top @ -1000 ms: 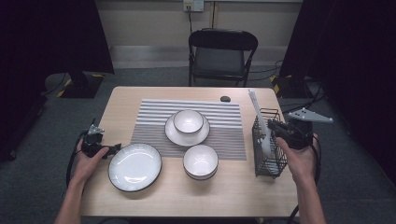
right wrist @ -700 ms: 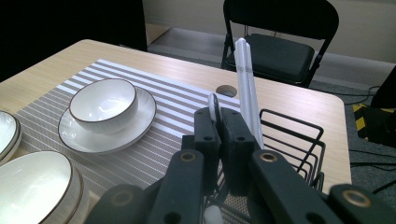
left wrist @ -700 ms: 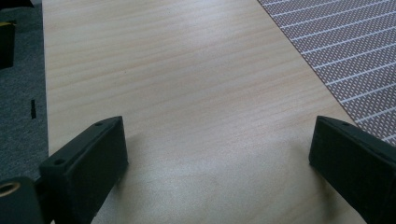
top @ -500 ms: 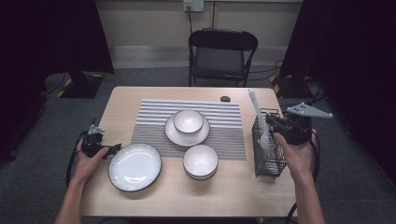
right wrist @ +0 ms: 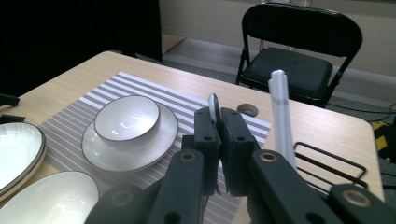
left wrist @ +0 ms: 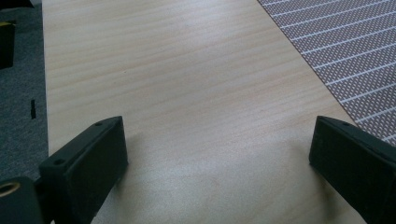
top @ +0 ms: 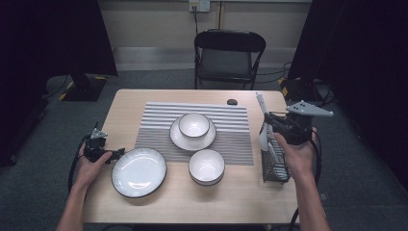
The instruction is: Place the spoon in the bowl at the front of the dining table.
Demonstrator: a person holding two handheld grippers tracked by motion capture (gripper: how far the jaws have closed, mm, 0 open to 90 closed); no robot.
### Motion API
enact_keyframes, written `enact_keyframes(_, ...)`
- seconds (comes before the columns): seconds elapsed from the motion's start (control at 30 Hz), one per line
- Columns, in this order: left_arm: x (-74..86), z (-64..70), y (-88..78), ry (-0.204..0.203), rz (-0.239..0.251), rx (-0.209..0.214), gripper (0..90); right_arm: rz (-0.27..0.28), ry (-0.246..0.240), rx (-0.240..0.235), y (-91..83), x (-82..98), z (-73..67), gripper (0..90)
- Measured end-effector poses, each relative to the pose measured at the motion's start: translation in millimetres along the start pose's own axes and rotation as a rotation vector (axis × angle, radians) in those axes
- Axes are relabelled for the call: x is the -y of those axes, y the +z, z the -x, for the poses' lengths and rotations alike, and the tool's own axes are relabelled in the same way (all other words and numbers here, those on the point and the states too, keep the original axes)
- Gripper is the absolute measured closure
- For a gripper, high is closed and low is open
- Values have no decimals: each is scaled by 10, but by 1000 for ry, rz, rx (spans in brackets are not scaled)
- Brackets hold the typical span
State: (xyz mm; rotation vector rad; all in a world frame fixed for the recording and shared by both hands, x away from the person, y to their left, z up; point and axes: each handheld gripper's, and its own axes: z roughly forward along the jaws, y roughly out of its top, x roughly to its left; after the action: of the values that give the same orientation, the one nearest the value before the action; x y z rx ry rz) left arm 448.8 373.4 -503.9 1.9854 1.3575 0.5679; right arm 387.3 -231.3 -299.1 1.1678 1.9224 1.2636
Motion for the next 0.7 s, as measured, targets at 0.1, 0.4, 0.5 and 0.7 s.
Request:
enact_keyframes(0.1, 0, 0, -1, 0, -1, 0, 37, 0, 4, -10, 49, -12, -27, 864)
enact_keyframes(0.4, 1, 2, -2, 3, -1, 1, 34, 7, -1, -53, 246, -93, -173, 863)
enact_keyframes(0.5, 2, 3, -3, 3, -1, 1, 34, 6, -1, -63, 314, -116, -218, 864)
enact_keyframes(0.7, 3, 3, -1, 2, 0, 3, 34, 4, -15, -96, 449, -138, -305, 863)
